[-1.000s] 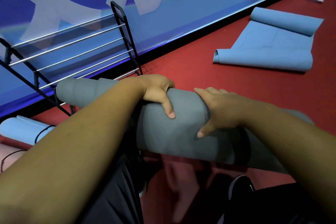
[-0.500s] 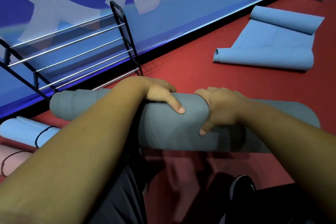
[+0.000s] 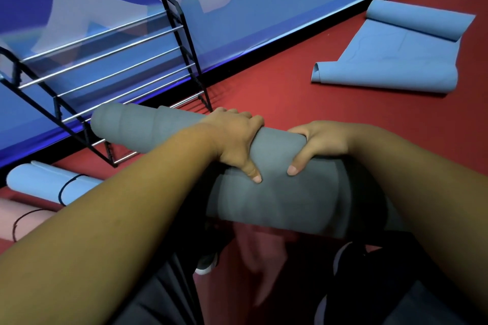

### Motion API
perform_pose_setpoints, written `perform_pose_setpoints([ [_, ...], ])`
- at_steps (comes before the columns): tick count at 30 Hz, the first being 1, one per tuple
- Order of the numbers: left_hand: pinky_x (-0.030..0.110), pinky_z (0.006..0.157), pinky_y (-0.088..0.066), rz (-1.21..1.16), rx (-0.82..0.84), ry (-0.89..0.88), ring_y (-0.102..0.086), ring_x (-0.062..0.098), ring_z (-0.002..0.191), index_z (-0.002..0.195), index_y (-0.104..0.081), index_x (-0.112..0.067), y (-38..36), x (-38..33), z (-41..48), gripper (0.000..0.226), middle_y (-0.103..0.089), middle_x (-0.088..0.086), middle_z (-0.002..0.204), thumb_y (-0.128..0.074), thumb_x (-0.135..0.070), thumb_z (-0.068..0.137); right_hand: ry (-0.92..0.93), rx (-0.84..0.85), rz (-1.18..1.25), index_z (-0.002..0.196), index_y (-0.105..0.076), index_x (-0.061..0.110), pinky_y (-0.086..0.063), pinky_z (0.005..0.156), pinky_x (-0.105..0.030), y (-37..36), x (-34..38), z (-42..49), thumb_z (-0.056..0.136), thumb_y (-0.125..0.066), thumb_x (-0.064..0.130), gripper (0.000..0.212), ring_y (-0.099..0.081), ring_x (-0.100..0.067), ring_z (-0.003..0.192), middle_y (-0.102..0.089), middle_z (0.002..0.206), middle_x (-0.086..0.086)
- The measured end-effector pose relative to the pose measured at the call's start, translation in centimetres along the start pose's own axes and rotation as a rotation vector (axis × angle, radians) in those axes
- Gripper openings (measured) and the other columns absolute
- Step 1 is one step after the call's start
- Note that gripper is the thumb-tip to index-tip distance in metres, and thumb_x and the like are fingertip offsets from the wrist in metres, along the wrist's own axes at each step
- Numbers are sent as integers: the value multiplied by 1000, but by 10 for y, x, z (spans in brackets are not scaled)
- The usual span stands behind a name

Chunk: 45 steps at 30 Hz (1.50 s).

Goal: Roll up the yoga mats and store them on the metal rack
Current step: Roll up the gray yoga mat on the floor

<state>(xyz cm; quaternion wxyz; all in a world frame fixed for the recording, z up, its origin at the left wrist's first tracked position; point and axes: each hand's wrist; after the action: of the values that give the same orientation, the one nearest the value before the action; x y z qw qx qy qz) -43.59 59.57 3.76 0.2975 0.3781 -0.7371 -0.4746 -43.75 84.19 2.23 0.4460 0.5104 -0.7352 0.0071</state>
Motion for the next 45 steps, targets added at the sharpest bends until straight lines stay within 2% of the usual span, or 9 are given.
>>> perform_pose_setpoints([
  [4, 43, 82, -56, -126, -4, -14, -62, 18, 91, 113, -45, -35, -4, 5, 3, 104, -56, -13, 104, -75, -98, 35, -10, 7, -28, 124, -72, 34, -62, 98, -55, -2, 3, 1, 64, -103, 28, 68, -80, -27, 102, -82, 112, 1],
  [9, 44, 85, -57, -271, 35, 7, -64, 13, 92, 116, -51, -40, 1, 19, 14, 101, -63, -18, 104, -84, -89, 34, -8, -126, -293, 132, -60, 45, -58, 98, -39, 0, 16, -1, 65, -97, 60, 78, -70, -7, 105, -72, 119, 18],
  [14, 43, 89, -60, -439, 117, 46, -68, 11, 93, 109, -62, -39, -4, 42, 28, 91, -71, -16, 101, -91, -82, 35, 96, -249, -473, 158, -42, 32, -40, 114, -34, -8, 16, 3, 85, -80, 63, 88, -52, -18, 136, -52, 152, 7],
  [20, 37, 84, -63, -577, 159, 71, -75, 12, 87, 100, -71, -28, -2, 46, 38, 69, -78, -11, 93, -98, -66, 49, -15, -325, -807, 171, 2, 24, -30, 125, -51, -33, 9, 4, 53, -75, 96, 157, -33, -35, 153, -20, 173, -4],
  [23, 40, 84, -66, -618, 250, 71, -78, 12, 86, 104, -73, -28, -1, 44, 39, 69, -80, -11, 93, -98, -65, 51, -24, -328, -849, 169, 8, 24, -34, 122, -53, -38, 5, 5, 45, -78, 97, 167, -36, -36, 149, -24, 170, -7],
  [29, 41, 85, -65, -651, 350, 83, -80, 14, 88, 111, -73, -29, 1, 35, 38, 72, -81, -9, 98, -96, -67, 54, -11, -311, -758, 145, -35, 41, -47, 97, -49, -32, 4, 9, 39, -85, 88, 127, -50, -24, 121, -52, 135, 11],
  [35, 41, 96, -63, -685, 376, 102, -78, 14, 99, 127, -69, -27, 0, 31, 29, 71, -78, -6, 113, -90, -65, 71, -13, -236, -607, 132, -48, 48, -51, 100, -48, -20, 6, 14, 30, -89, 82, 115, -52, -19, 118, -54, 127, 20],
  [40, 38, 107, -54, -528, 324, 63, -69, 13, 113, 139, -62, -31, 4, 28, 19, 74, -70, -10, 126, -77, -75, 81, 14, -180, -385, 111, -64, 45, -59, 92, -38, -14, 1, 16, 37, -100, 64, 84, -65, -6, 102, -67, 109, 21],
  [45, 50, 113, -45, -162, 173, -38, -54, 23, 127, 143, -47, -31, 2, 14, 13, 119, -57, -6, 138, -79, -92, 47, -62, -61, -76, 116, -73, 34, -64, 95, -47, 1, 2, 6, 52, -105, 41, 72, -80, -17, 96, -82, 104, 10],
])
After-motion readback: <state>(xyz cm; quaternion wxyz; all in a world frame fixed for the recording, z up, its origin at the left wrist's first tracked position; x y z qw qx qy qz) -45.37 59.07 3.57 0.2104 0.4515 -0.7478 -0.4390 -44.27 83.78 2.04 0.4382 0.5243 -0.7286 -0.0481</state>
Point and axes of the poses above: each hand's wrist, its own z-axis towards the middle knuckle, its own y-axis out of the back of the hand, x = y × z
